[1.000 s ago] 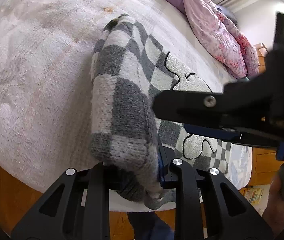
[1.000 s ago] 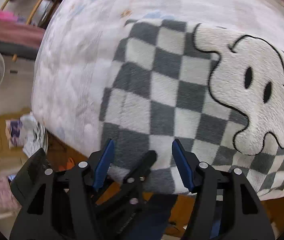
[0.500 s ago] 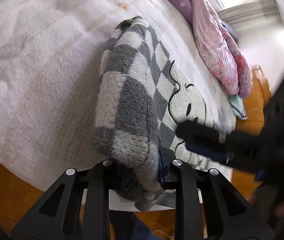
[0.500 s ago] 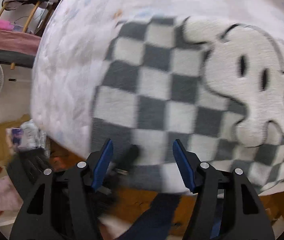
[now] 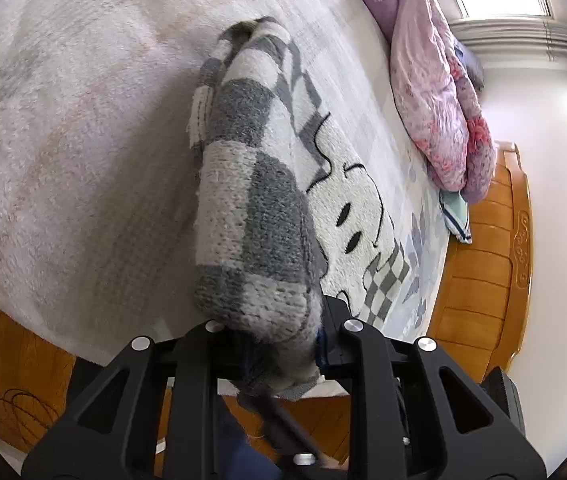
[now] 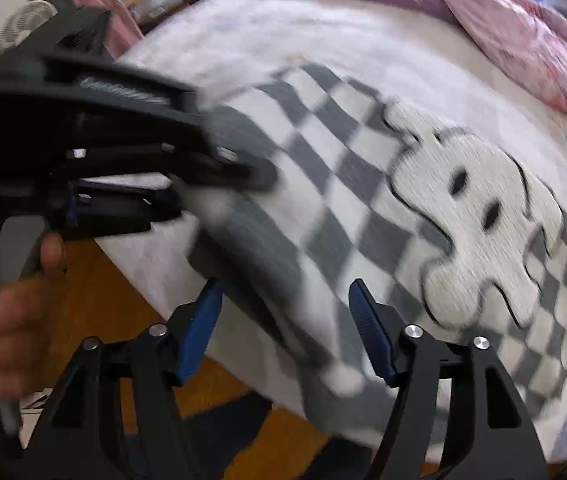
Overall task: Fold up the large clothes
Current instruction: 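Lift the cardigan hem with the right tool toward the left tool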
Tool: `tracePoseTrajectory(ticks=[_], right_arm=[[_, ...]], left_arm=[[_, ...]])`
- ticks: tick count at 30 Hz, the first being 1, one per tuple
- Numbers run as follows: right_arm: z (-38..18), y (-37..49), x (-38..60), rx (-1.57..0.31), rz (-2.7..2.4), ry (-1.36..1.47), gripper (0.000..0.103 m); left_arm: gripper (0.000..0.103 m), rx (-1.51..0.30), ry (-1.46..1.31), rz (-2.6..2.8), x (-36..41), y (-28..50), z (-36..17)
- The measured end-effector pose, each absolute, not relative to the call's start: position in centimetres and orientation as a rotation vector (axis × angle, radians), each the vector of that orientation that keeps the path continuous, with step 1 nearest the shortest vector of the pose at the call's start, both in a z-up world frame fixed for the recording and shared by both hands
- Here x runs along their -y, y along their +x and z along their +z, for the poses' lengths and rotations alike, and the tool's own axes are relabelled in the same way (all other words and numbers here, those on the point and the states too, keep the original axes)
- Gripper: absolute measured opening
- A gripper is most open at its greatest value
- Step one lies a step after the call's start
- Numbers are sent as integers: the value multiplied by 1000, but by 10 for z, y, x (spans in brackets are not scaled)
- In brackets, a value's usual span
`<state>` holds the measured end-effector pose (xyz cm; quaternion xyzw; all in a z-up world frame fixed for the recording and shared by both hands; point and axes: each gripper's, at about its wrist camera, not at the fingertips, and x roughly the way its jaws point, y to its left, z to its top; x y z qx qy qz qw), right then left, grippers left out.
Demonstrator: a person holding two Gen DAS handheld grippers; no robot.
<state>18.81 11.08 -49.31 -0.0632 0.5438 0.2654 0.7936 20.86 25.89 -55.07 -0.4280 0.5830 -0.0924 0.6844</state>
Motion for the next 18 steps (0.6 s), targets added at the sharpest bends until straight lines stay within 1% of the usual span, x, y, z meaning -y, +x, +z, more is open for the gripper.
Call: tracePoseTrajectory(ticks=[6,9,13,14,15,16,17,18], right_arm=[[-511,196,-127,-1112,550,-147,63],[-514,201,-128,-1081,557,-153,68],[-510,200,-119,-1049,566,-114,70],[-513,202,-119,-1046,562,-113,69],[-515,207,-116,-1043,564,-88,57],[-516,208,-114,-1041,554,-81,38],[-520,213,-111,-1057,535,-84,26],[-523,217,-104,-1074,522,-60,19]], left_arm=[[22,-1352,-944,-208,-252,220,-546],[22,-1365,-957,-206,-245,223,-545],[22,-1369,-947,-189,-237,226,-542],[22,-1366,-928,-183,-234,227,-540],[22,-1367,-906,-167,-231,227,-539],[22,-1369,-906,-150,-231,227,-539],[23,-1369,-918,-139,-232,227,-539],[29,-1369,-916,-132,-232,228,-538]])
